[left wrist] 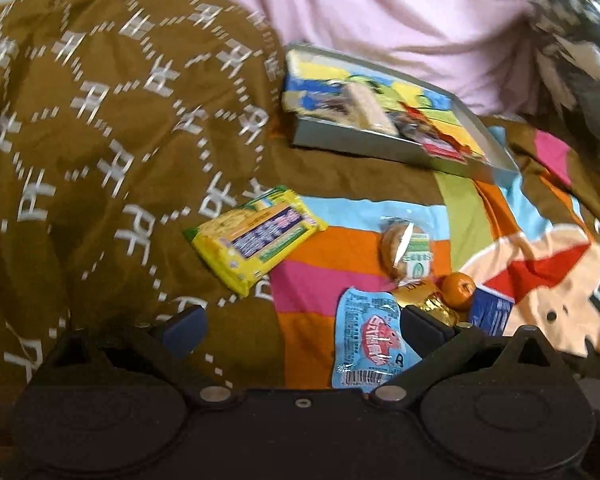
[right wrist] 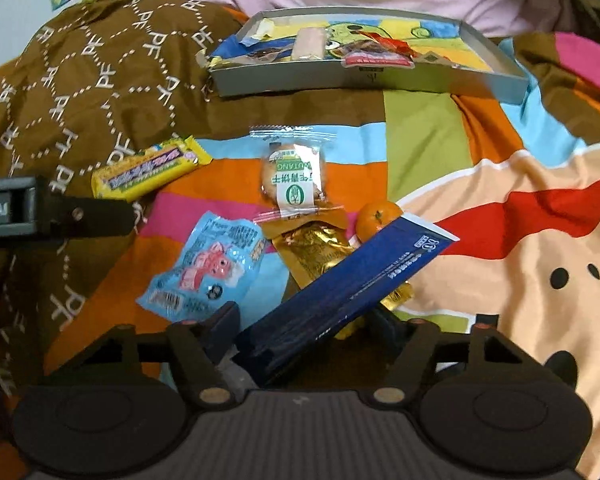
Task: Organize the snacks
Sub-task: 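Grasp the blue stick packet with the right tool while the left tool approaches the blue fish-snack bag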
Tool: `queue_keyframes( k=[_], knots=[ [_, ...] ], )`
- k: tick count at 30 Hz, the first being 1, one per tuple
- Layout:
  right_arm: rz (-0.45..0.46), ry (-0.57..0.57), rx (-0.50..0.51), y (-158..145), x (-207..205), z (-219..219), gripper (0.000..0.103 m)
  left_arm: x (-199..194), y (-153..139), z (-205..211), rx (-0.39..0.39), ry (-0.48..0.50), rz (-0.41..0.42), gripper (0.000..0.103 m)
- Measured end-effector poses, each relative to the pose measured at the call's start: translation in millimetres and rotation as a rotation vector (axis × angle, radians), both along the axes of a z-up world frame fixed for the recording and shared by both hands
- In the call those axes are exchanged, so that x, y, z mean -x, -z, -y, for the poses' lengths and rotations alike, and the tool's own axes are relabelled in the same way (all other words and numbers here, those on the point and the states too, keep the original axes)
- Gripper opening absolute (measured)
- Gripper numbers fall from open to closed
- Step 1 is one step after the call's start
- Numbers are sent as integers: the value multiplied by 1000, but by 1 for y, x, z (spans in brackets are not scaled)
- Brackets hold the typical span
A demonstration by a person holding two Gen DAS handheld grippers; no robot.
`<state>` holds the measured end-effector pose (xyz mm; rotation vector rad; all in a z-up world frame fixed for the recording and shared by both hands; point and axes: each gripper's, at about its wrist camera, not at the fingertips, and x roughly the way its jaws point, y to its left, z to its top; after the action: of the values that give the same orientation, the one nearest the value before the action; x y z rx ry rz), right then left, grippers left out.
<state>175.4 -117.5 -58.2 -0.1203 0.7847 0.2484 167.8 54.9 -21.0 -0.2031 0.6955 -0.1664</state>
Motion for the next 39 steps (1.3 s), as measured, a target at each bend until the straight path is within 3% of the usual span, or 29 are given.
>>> queue_keyframes(
  k=[5,7,15,19,24,34,39],
  knots=[
    [10,6,-8,-5,7,10,53,8,0,15,-74,80,42,102],
    [12,12,-3,-7,9,16,41,9,1,19,-86,99,38,102],
    [28,15,55,-6,30,40,20,4,10,34,-42,165,5,102],
    [46,1,56,-5,42,50,20,-7,20,51,-71,229,-6,102],
    [54,-5,27,-4,49,57,20,-26,37,61,-89,232,-78,102],
    [53,-8,41,0,50,51,24,-32,42,65,-123,224,-68,102],
    [60,-2,42,-1,44,45,32,-31,42,60,-102,215,-65,97]
  ],
)
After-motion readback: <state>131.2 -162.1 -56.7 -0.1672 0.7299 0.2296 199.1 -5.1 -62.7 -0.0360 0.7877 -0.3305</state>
